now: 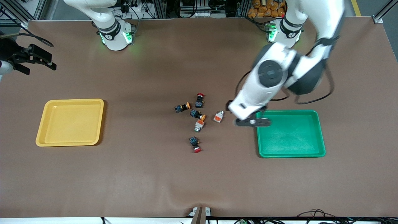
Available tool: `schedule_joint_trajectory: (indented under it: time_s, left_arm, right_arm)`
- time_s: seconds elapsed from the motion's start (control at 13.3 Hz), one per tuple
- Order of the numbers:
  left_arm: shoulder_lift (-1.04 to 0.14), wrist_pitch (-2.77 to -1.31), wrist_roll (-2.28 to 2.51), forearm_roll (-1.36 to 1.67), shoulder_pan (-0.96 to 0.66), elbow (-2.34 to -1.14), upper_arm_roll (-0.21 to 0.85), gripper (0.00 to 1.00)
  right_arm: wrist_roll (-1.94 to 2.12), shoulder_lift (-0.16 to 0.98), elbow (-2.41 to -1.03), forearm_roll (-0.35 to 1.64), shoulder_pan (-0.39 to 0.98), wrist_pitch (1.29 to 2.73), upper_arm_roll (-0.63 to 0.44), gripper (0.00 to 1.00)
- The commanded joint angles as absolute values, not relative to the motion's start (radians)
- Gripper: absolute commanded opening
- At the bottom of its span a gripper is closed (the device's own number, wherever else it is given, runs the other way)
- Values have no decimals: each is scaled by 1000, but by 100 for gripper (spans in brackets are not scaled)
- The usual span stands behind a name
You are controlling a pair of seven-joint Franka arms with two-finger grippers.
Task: Place green and yellow buttons in trays
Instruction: 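Reach into the button pile and grasp a green-capped button with the left gripper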
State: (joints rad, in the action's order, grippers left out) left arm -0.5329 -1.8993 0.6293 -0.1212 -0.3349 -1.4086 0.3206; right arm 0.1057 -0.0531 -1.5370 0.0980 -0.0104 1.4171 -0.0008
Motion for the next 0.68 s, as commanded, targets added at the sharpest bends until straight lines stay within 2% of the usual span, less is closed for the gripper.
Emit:
schedule_joint_trajectory:
  time_s: [0.0, 0.38, 0.6]
  left_arm:
    - [-662, -1983, 670, -153, -391, -1296, 302, 100]
    - [-811, -2092, 675, -150, -590, -1216, 134, 100]
    - [-857, -2172, 675, -147, -618, -1218, 123, 100]
  right_arm:
    - [109, -57, -1534, 113, -40, 1414, 9, 100]
    - [112, -57, -1534, 112, -40, 1407, 9, 100]
    - [110, -57, -1534, 112, -40, 1410, 9, 100]
